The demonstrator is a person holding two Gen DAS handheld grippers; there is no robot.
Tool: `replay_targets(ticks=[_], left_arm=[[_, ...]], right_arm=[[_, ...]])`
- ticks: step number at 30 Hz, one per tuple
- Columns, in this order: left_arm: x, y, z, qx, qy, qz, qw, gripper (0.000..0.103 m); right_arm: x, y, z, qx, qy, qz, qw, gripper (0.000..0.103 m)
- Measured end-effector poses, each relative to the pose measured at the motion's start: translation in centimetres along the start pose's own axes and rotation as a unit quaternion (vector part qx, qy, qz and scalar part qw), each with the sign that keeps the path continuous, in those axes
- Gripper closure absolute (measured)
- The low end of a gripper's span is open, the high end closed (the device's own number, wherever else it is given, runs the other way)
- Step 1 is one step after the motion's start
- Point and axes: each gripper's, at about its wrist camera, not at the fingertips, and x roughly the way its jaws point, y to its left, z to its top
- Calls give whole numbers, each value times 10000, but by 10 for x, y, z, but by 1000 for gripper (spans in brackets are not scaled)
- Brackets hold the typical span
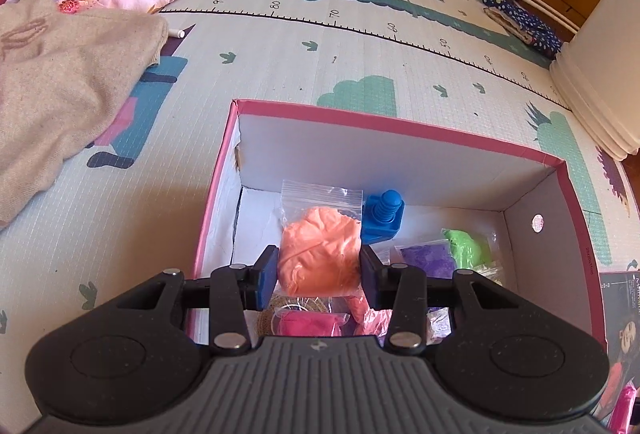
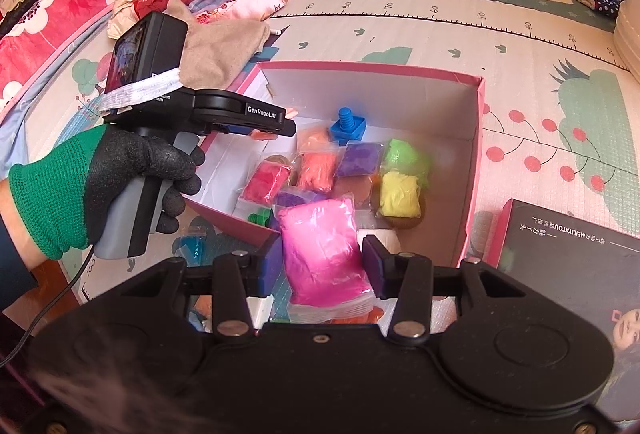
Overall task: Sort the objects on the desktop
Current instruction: 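Carry the peach bag into the shoebox and release it while the right tool carries the hot pink bag over, then lower the hot pink clay bag into the shoebox with the right tool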
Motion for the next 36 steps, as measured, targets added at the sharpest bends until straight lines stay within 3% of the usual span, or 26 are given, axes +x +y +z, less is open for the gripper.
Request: replay_targets(ticks=[7, 22, 29, 36], left_arm=[[0, -1, 0, 33, 26, 0, 10000, 48], [-9, -3, 3, 216, -60, -15, 9997, 48], [-24, -9, 1, 561, -125, 28, 9983, 48], [-41, -3, -11, 599, -25, 11, 9982, 48]], right_arm=[[0, 0, 0, 18, -19, -9, 10000, 60], [2, 0, 6, 18, -8, -109, 9999, 60], [10, -8, 10, 228, 110, -233, 9994, 60], [27, -11, 22, 170, 339, -456, 9982, 60]])
